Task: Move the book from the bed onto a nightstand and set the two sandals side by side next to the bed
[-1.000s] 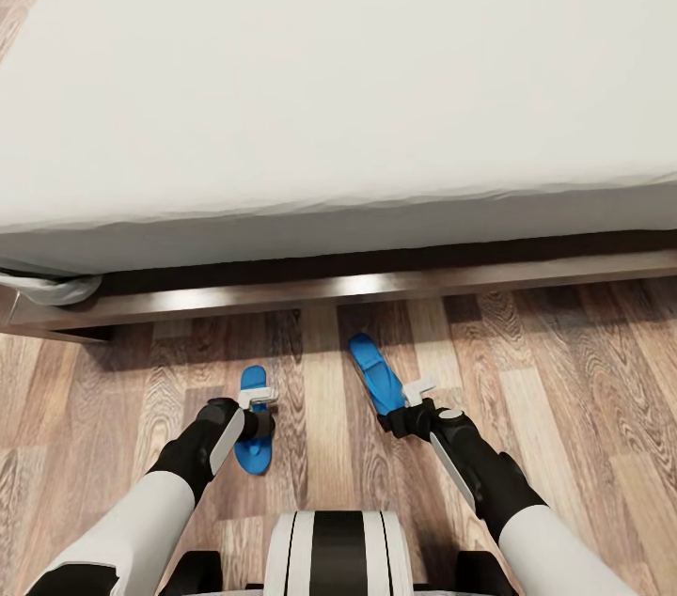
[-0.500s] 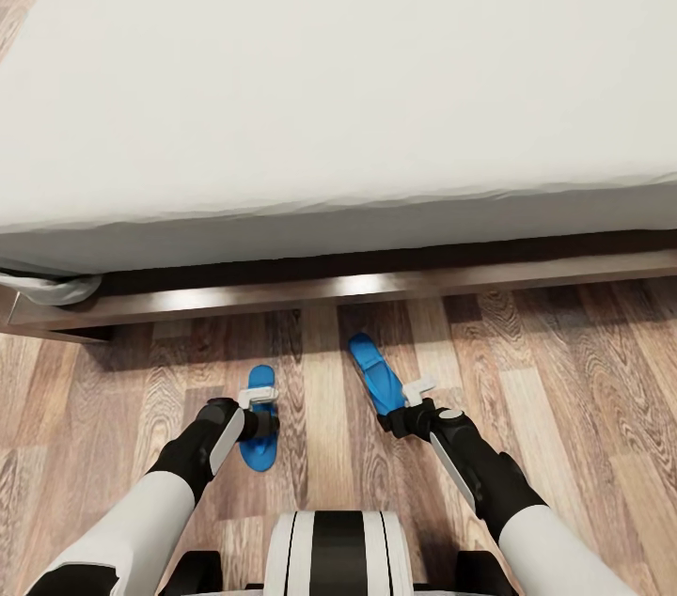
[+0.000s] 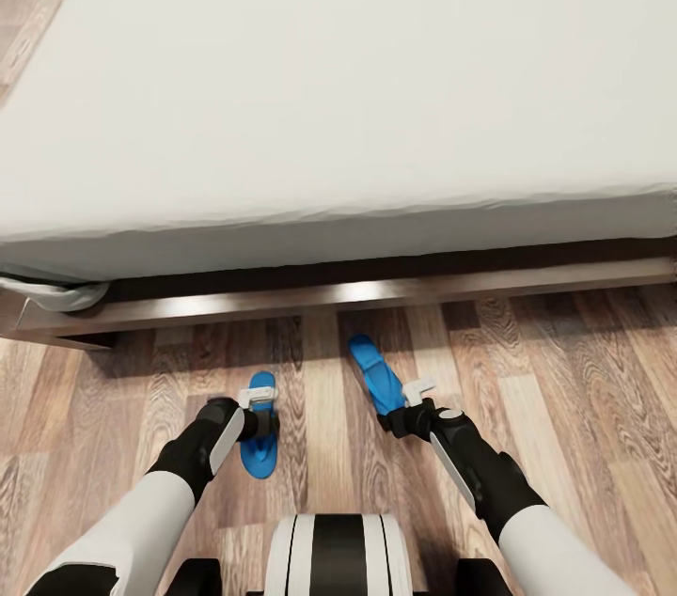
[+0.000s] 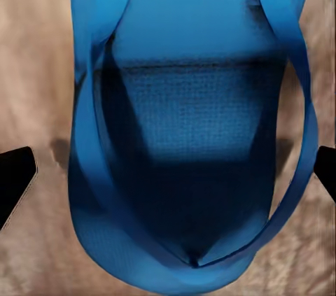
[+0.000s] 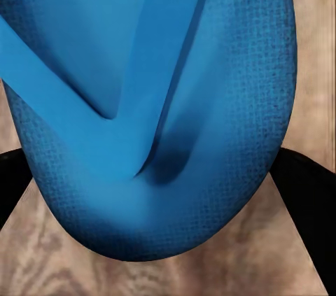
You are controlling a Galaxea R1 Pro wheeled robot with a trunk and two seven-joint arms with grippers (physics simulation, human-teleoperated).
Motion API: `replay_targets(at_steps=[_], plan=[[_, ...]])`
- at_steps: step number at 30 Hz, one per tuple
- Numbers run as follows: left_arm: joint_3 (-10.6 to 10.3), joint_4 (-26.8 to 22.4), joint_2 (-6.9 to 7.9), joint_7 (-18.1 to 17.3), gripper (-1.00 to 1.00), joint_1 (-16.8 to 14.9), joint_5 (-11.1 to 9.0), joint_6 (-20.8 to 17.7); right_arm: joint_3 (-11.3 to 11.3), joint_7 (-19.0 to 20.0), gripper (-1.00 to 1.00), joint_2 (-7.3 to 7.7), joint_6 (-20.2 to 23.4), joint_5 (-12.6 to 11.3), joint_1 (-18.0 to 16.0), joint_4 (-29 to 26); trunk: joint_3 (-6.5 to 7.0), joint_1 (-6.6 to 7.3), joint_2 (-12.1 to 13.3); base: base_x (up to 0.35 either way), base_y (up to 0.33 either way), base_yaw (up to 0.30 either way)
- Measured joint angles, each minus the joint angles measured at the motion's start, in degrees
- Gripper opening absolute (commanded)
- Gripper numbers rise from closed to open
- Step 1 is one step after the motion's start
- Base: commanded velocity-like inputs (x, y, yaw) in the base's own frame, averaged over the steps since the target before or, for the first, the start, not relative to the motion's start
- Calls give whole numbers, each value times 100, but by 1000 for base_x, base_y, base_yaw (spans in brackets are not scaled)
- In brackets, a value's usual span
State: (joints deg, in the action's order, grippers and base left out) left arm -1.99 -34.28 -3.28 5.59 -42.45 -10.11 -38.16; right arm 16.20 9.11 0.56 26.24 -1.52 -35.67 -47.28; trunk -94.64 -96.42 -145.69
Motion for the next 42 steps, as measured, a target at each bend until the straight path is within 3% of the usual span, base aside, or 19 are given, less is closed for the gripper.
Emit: replay_targets(at_steps=[13, 17, 25, 31, 37, 42], plan=[[-12, -30, 0, -13, 100, 0, -1, -2, 0, -7, -100, 0, 0, 0, 0, 8, 288, 33, 17, 0, 0, 0], [-10, -480, 23, -17, 100, 23, -6, -26, 5, -23, -100, 0, 0, 14, 0, 36, 377, 44, 23, 0, 0, 0], [-6, -780, 27, -21, 100, 44, -10, -19, -33, -49, -100, 0, -7, -24, 0, 331, 554, 64, 34, 0, 0, 0], [-11, -1109, -7, -17, 100, 47, -15, -16, -72, -63, -100, -7, -42, -29, -8, 853, 555, 64, 34, -3, 0, 0], [-29, -1133, -18, -17, 100, 45, -65, -20, -77, -53, -100, -8, -88, -34, -9, 895, 555, 63, 34, -135, 61, 0], [-21, -1099, -12, -233, 100, 46, -94, -19, -87, -44, -100, -4, -86, -34, -9, 862, 555, 63, 34, -50, 33, 37]])
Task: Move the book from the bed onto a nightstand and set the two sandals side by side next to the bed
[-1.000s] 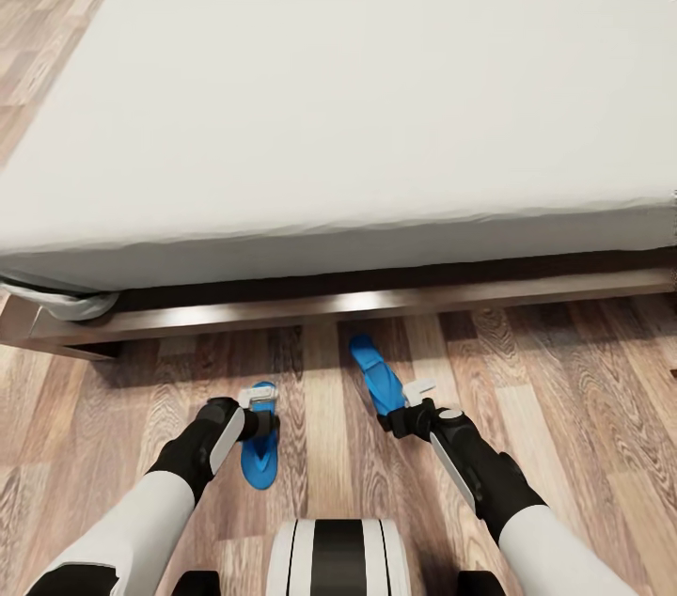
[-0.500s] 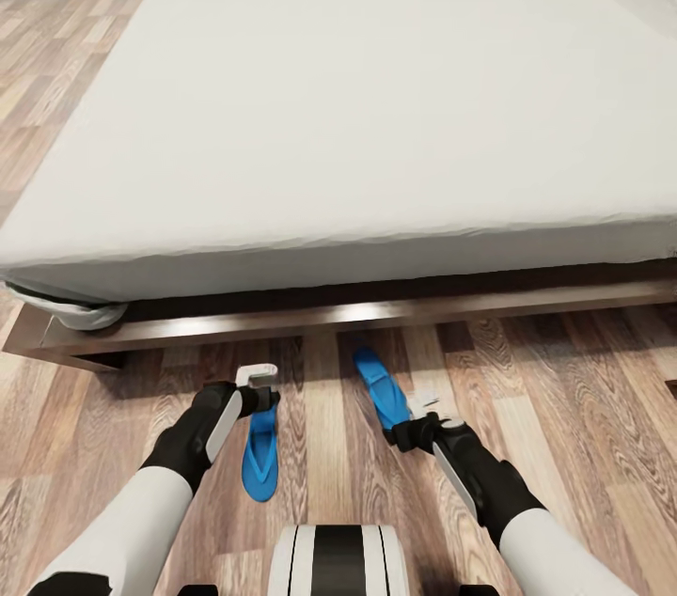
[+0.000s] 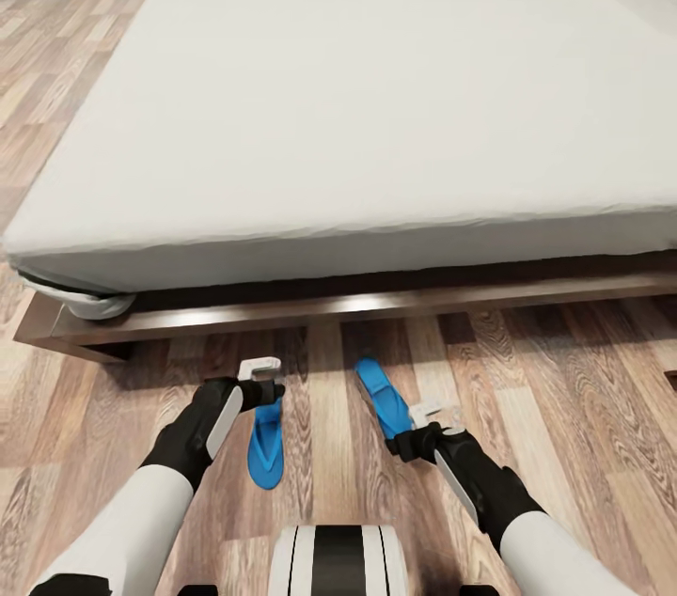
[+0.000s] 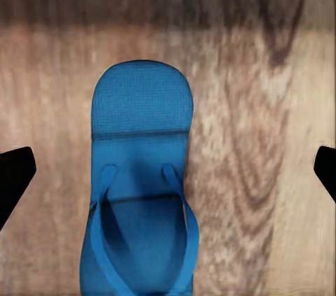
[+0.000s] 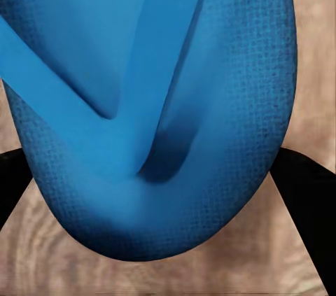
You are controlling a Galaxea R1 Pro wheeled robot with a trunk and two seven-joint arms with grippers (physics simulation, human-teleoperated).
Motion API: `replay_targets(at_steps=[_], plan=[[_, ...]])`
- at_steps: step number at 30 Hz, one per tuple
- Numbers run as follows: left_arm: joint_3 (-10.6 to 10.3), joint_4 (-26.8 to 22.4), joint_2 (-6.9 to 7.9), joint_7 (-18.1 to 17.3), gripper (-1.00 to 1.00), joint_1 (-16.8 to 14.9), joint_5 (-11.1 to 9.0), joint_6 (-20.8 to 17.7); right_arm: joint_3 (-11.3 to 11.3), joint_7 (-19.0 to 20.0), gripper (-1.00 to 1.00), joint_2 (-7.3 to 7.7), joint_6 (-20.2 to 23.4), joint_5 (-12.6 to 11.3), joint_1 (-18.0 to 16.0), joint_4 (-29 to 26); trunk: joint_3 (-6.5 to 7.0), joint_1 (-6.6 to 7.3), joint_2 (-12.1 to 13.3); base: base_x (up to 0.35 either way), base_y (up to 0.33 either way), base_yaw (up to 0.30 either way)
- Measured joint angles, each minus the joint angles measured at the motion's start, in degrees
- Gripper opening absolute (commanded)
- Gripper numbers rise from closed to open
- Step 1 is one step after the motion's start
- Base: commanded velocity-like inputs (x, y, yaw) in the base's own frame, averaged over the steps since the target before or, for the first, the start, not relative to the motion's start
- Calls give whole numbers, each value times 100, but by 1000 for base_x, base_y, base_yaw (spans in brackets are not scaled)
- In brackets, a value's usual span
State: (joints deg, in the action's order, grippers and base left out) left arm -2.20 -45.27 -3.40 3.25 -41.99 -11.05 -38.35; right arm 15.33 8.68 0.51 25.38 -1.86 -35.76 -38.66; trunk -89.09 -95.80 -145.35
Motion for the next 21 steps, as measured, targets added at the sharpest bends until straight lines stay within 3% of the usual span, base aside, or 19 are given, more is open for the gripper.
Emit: replay_targets(at_steps=[7, 21], plan=[[1, 14, 5, -94, 100, 1, -10, 1, -5, -9, -100, 2, -3, 1, -1, 2, 0, 1, 0, -12, 8, 213], [2, -8, 7, -89, 100, 4, -6, 3, -39, -8, -100, 4, 2, -116, 0, 21, 0, 1, 0, -97, 87, 11]])
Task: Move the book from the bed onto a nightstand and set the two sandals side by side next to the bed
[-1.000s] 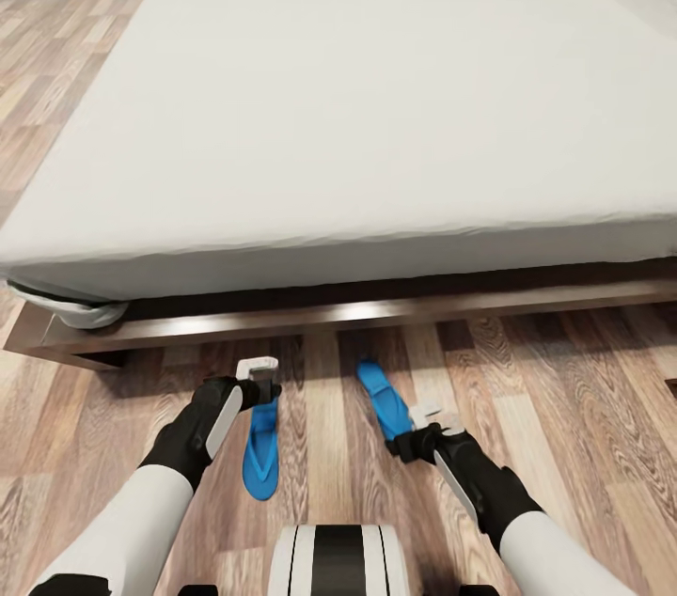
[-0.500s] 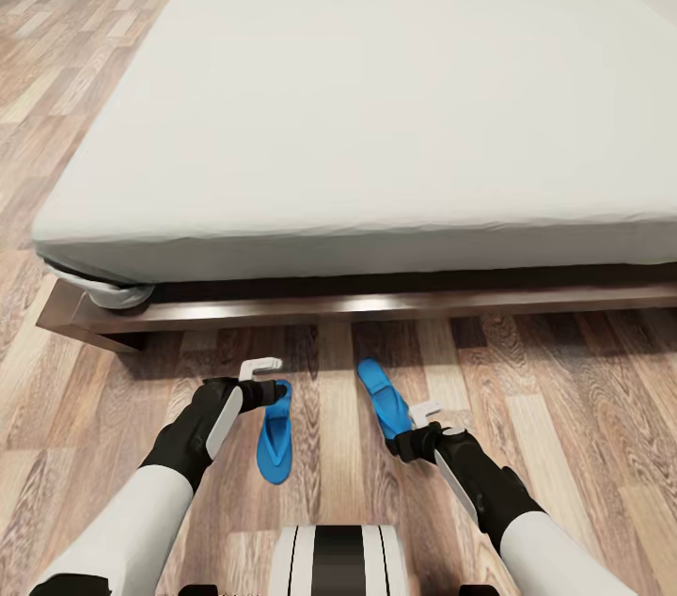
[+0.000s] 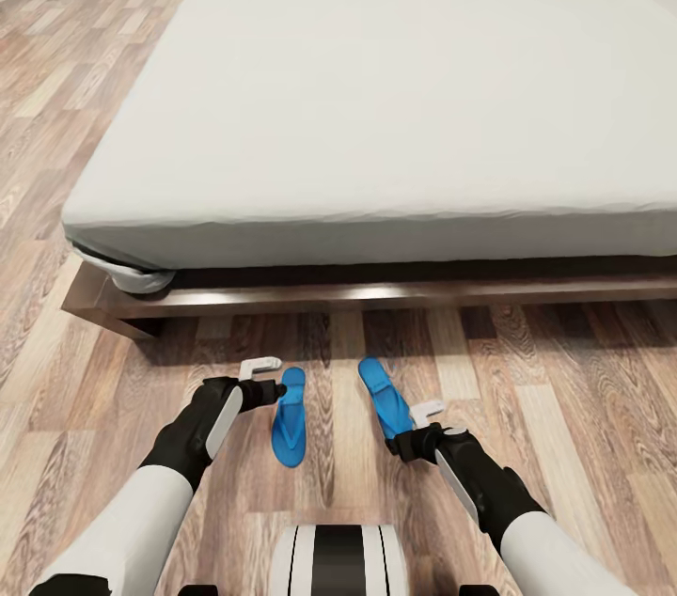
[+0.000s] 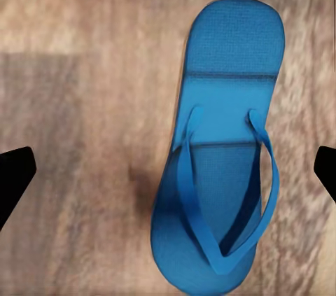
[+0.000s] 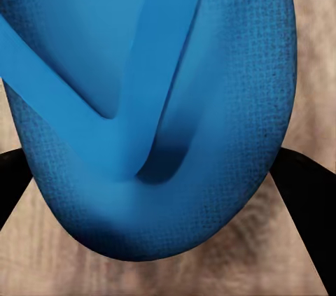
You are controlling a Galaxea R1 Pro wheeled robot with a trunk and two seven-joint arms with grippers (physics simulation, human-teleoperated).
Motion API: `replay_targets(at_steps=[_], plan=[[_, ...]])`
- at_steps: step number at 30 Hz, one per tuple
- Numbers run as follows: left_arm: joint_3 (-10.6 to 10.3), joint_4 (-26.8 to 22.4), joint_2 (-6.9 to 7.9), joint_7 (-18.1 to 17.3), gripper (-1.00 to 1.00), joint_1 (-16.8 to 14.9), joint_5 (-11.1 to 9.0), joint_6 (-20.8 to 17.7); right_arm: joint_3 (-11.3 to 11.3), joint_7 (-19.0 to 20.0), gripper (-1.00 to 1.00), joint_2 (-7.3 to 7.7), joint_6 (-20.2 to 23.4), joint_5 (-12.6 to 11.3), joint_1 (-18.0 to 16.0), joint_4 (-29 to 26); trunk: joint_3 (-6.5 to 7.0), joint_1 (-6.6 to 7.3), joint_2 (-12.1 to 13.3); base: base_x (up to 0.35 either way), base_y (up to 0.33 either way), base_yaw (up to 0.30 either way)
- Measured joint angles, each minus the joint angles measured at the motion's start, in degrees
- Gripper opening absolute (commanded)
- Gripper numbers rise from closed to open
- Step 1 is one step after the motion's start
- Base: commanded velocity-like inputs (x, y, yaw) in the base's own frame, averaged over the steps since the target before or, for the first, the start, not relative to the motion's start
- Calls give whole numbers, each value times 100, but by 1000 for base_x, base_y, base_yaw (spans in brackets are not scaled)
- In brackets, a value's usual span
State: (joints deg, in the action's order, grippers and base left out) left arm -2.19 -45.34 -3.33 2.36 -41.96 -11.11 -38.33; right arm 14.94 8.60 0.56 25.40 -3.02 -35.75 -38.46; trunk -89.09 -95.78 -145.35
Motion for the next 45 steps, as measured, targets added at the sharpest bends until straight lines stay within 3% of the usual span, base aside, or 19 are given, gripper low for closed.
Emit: replay_targets(at_steps=[2, 3, 4, 11, 13, 15, 24, 26, 27, 28, 32, 45], plan=[[-3, -27, -3, 2, 100, -2, 3, -1, -72, -18, -100, -6, 40, -2, 0, 16, 0, 0, 0, -1, 1, 0], [-3, -30, -2, 2, 100, -4, 3, -1, -364, -30, -100, -7, 48, 6, -12, 21, 0, 0, 0, 0, 0, 0], [-3, -33, -3, 2, 100, -4, 3, 1, -384, -26, -100, -8, 53, -28, -17, 19, 0, 0, 0, 0, 0, 0], [5, -38, 9, 2, 100, -4, 3, 8, -401, -27, -100, -256, 66, -38, -40, 30, 0, 0, 0, 0, 0, 0], [2, -37, 3, 2, 100, -3, 3, 9, -397, -21, -100, -436, 74, -77, -43, 32, 0, 0, 0, 0, 0, 0], [-2, -38, -1, 4, 100, -2, 3, 12, -402, -28, -100, -508, 74, -43, -49, 31, 0, 0, 0, 0, 0, 0], [5, 15, 6, 2, 100, -4, 2, 16, -421, 6, -100, -550, 65, -39, -62, -13, 0, 0, 0, 0, 0, 0], [6, 21, 4, 2, 100, -2, 0, 17, -542, -3, -100, -566, 74, -39, -62, -15, 0, 0, 0, 0, 0, 0], [6, 23, -1, 2, 100, -4, 0, 17, -744, -3, -100, -673, 170, -57, -62, -14, 0, 0, 0, 0, 0, 0], [6, 24, -2, 2, 100, -3, 2, 18, -1082, -14, -100, -806, 289, -49, -63, -13, 0, 0, 0, 0, 0, 0], [7, 11, 5, 2, 100, -4, -4, 17, -1376, -231, -100, -1055, 331, -46, -65, 15, 0, 0, 0, 0, 0, 0], [8, 4, -3, 9, 100, -3, -4, 14, -1389, -301, -100, -1055, 302, -40, -63, 24, 0, -1, 0, -17, 127, 0]])
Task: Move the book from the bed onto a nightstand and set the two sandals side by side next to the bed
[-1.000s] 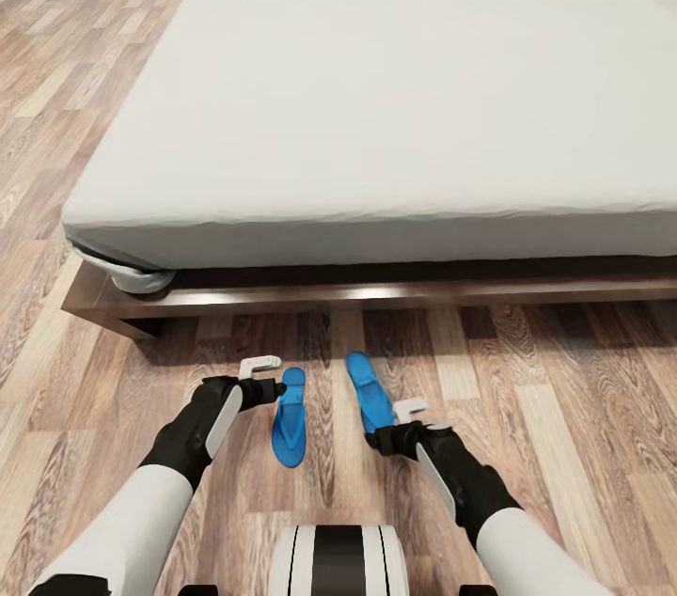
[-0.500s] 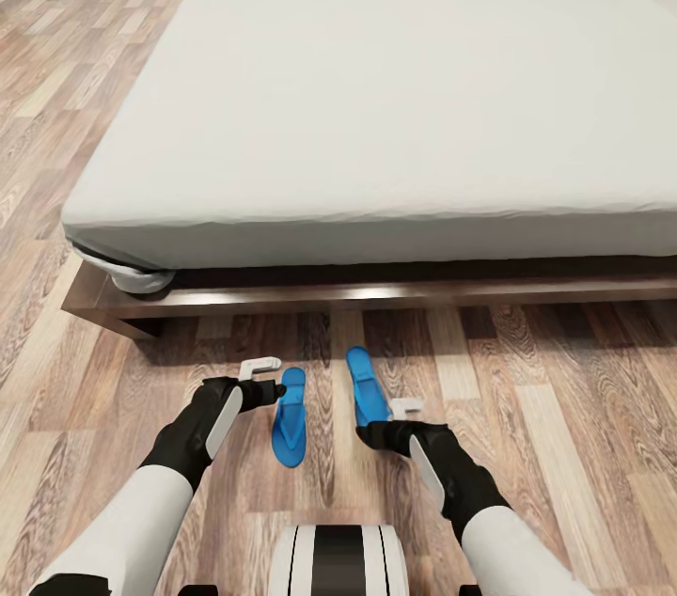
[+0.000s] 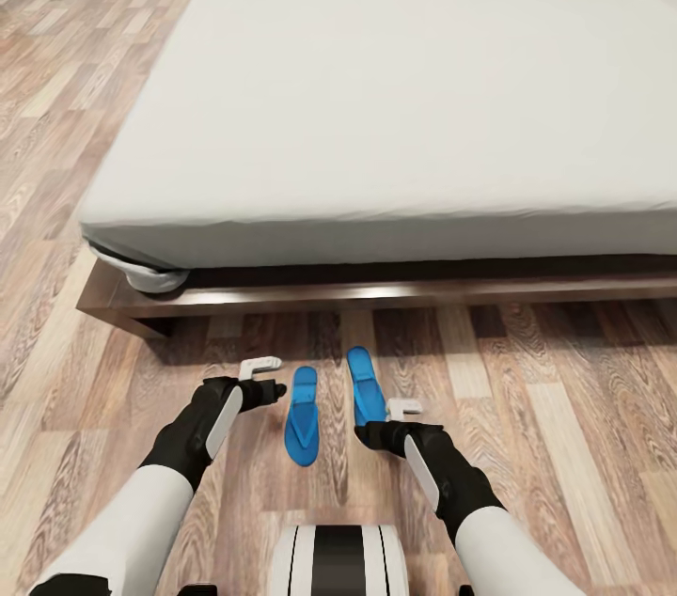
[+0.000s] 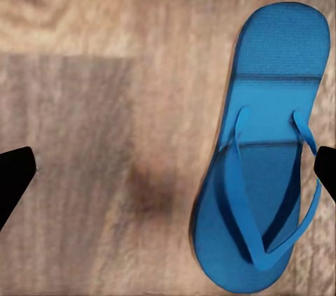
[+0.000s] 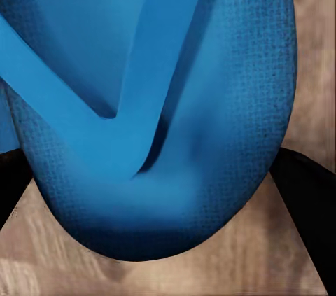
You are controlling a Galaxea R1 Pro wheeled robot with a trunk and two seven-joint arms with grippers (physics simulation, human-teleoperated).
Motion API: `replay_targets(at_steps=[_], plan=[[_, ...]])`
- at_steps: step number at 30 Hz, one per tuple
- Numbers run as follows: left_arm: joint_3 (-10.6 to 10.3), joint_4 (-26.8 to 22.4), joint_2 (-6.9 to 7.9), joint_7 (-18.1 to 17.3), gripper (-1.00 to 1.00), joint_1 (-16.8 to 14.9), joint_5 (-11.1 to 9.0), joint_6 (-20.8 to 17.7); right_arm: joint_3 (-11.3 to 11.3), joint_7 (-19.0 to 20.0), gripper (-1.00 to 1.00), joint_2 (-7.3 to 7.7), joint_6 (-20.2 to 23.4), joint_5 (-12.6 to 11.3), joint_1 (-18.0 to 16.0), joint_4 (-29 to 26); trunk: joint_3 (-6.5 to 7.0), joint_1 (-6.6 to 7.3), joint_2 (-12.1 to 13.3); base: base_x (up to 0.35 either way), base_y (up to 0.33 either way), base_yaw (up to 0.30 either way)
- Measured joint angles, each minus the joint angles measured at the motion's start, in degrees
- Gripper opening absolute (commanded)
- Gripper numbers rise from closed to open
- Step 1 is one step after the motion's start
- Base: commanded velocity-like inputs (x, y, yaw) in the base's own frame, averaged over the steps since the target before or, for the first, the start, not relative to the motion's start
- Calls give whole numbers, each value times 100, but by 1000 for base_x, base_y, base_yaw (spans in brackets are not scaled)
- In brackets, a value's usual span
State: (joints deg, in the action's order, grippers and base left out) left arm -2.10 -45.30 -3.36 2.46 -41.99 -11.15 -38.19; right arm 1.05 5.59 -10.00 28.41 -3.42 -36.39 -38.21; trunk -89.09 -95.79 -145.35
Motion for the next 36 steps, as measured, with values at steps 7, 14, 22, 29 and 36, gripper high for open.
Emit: replay_targets(at_steps=[7, 14, 22, 29, 36], plan=[[174, -47, 10, -4, 100, -1, 8, 5, 9, -1, -100, 0, 25, 6, 1, 9, -21, -2, -1, -13, 22, 0], [271, -50, 5, -2, 100, 0, 15, 6, 64, -1, -100, 0, 43, 11, 1, 16, -177, -20, -11, 0, 0, 0], [275, -50, 4, -6, 100, -1, 11, 6, 236, 16, -100, 0, 31, 7, 1, 14, -266, -30, -16, 0, 0, 0], [281, -51, 4, -7, 100, 0, 10, 6, 237, 16, -100, 0, 29, 8, 1, 15, -355, -40, -22, 0, 0, 0], [296, -52, 12, -7, 100, -1, 9, 4, 237, 17, -100, 0, 21, 10, 0, 11, -355, -40, -22, 0, 83, 0]])
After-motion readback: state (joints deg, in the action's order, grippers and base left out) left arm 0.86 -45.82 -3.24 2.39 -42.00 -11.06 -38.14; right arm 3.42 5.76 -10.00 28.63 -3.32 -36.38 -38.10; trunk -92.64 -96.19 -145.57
